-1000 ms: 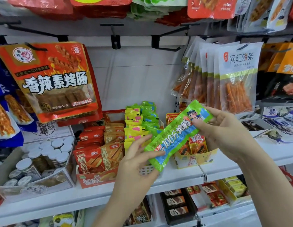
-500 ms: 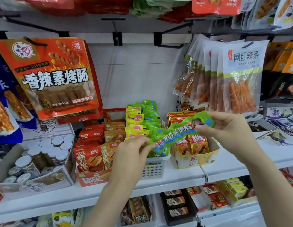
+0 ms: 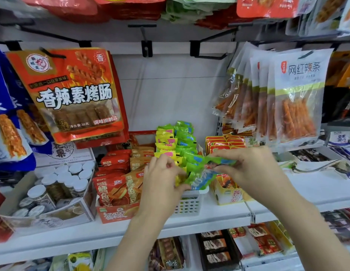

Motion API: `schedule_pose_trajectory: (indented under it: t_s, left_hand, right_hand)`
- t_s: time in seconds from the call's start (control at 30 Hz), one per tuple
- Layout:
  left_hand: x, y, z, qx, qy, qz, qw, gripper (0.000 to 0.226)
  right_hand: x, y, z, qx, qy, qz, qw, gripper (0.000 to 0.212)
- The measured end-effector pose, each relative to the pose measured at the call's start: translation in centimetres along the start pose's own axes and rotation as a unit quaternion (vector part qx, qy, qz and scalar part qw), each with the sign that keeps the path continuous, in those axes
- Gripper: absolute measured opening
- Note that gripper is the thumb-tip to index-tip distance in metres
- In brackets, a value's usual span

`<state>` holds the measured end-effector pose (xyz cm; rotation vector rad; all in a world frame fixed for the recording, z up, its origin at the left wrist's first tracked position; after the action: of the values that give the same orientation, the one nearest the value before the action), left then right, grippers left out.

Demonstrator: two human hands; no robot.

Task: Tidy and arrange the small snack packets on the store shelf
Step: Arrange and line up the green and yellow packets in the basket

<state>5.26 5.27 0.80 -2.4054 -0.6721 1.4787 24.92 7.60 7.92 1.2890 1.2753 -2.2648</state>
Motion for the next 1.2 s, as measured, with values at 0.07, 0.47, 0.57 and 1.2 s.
schedule_pose_trajectory:
  t_s: [0.07,0.47,0.57,1.2]
  left_hand:
    - [-0.7,-0.4,0.8,0.002,0.063,0.023,0.998,0.032]
    - [-1.3,-0.1,2.0,0.022,0.134,0.021,0.99,0.03]
    - [-1.3,-0.1,1.6,0.028,0.165,0.046,0.985,0.044]
    - [0.5,0.9,1.2,0.111,0.11,0.024,0.987,0.007]
  right_hand:
    - [2.0,-0.2,0.2,0.006,0.009,0.044,0.999,0.031]
    - [3.8,0.1,0.0,0.106,-0.089,-0.053,0.989,0.023]
    - [5.6,0.3,0.6,0.071,-0.047,0.006,0.996,0.019]
    - [6.5,-0.6,-1.9,0.116,-0.071,0.059,0.989,0.019]
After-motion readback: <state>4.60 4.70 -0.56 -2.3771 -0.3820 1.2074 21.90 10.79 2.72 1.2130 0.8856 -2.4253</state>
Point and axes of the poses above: each hand's wrist, its own y-axis away from the middle knuckle, its own x-axis out of the palm, z = x × y, the point moved 2 cm from there along -y, towards the middle knuckle, and after that the axes turned 13 degrees about -x, right-handed, at the moved point
